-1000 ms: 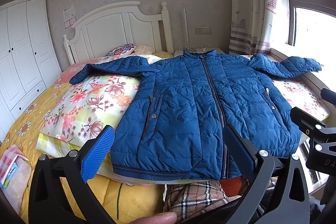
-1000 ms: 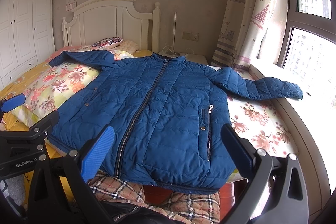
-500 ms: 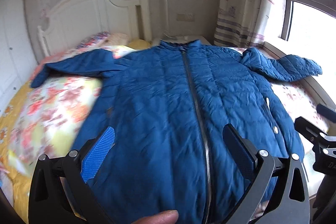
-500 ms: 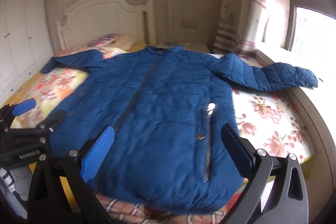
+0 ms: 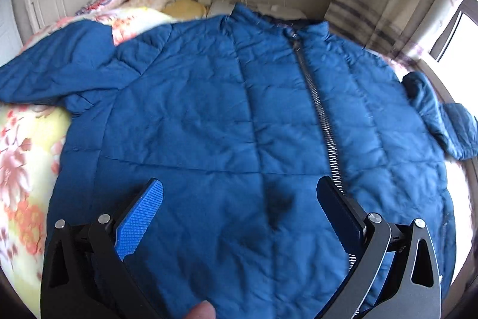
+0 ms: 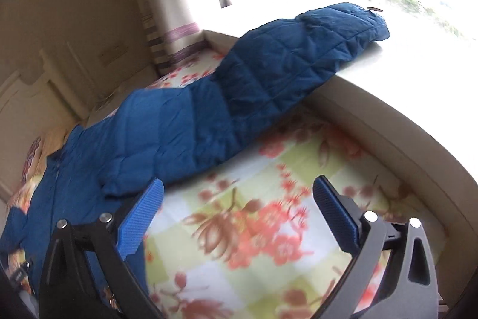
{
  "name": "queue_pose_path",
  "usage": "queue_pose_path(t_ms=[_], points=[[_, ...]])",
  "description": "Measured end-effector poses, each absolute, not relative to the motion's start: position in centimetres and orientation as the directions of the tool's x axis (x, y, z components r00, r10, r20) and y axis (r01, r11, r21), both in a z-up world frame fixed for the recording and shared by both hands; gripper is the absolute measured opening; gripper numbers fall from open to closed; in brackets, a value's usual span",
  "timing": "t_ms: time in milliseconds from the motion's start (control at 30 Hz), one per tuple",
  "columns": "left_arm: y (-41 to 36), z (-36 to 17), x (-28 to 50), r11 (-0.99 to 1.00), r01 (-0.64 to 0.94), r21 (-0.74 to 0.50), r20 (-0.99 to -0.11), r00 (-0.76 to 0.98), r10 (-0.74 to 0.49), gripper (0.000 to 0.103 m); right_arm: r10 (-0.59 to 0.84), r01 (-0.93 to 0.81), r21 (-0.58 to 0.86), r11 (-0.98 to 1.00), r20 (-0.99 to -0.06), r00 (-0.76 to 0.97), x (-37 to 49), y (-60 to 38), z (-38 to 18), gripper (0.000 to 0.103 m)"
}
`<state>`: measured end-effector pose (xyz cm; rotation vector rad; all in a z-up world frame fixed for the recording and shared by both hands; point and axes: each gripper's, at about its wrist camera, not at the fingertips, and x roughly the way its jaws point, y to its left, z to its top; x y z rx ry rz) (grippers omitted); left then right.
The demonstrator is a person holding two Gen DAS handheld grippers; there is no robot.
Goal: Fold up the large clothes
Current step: 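Grasp the jacket sleeve cuff with the right gripper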
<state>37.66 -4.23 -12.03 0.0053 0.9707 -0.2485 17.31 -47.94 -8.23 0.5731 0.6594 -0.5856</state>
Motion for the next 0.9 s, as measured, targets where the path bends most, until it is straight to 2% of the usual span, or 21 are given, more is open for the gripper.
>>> queue_pose_path(t_ms=[100, 233, 333, 367, 400, 467, 567, 700, 767, 900], points=[[-4.0, -13.4, 38.2, 0.967, 0.235, -0.100, -0.822, 0.528, -0.213, 0.099, -0.285, 0.671, 0.353, 0.652, -0.706, 0.649, 19.3, -51.7, -9.3, 0.095], [-4.6, -14.0, 37.8, 0.968, 0.250, -0.030, -0.813, 0.557, -0.169, 0.099, -0.236, 0.701, 0.425, 0.572, -0.733, 0.638, 21.7, -54.4, -11.5, 0.087], [-4.6, -14.0, 37.8, 0.968, 0.249, -0.029, -0.812, 0.559, -0.168, 0.099, -0.252, 0.711, 0.444, 0.545, -0.723, 0.643, 22.9, -55.7, -12.0, 0.058], [-4.6, -14.0, 37.9, 0.968, 0.249, -0.032, -0.811, 0.560, -0.171, 0.099, -0.258, 0.703, 0.462, 0.541, -0.705, 0.661, 23.0, -56.0, -11.8, 0.036], [-4.7, -14.1, 37.9, 0.968, 0.248, -0.033, -0.810, 0.561, -0.171, 0.099, -0.273, 0.696, 0.481, 0.533, -0.681, 0.679, 23.1, -55.9, -11.3, 0.019], [-4.6, -14.2, 37.9, 0.968, 0.249, -0.034, -0.809, 0.561, -0.173, 0.099, -0.305, 0.656, 0.503, 0.562, -0.612, 0.730, 23.4, -54.6, -9.6, 0.010], [-4.5, -14.2, 38.0, 0.968, 0.250, -0.034, -0.809, 0.561, -0.174, 0.099, -0.296, 0.539, 0.463, 0.703, -0.498, 0.815, 25.6, -49.7, -5.4, 0.007], [-4.2, -14.1, 37.9, 0.967, 0.249, -0.046, -0.807, 0.561, -0.183, 0.099, -0.128, 0.289, 0.381, 0.878, -0.394, 0.910, 29.8, -40.1, -1.0, 0.007], [-4.1, -14.0, 37.9, 0.967, 0.248, -0.055, -0.805, 0.562, -0.190, 0.099, 0.015, 0.124, 0.346, 0.930, -0.373, 0.928, 32.0, -34.0, -0.1, 0.007], [-4.0, -13.9, 37.9, 0.967, 0.248, -0.060, -0.804, 0.563, -0.194, 0.099, 0.207, -0.112, 0.238, 0.965, -0.425, 0.881, 35.7, -23.0, -1.4, 0.006]])
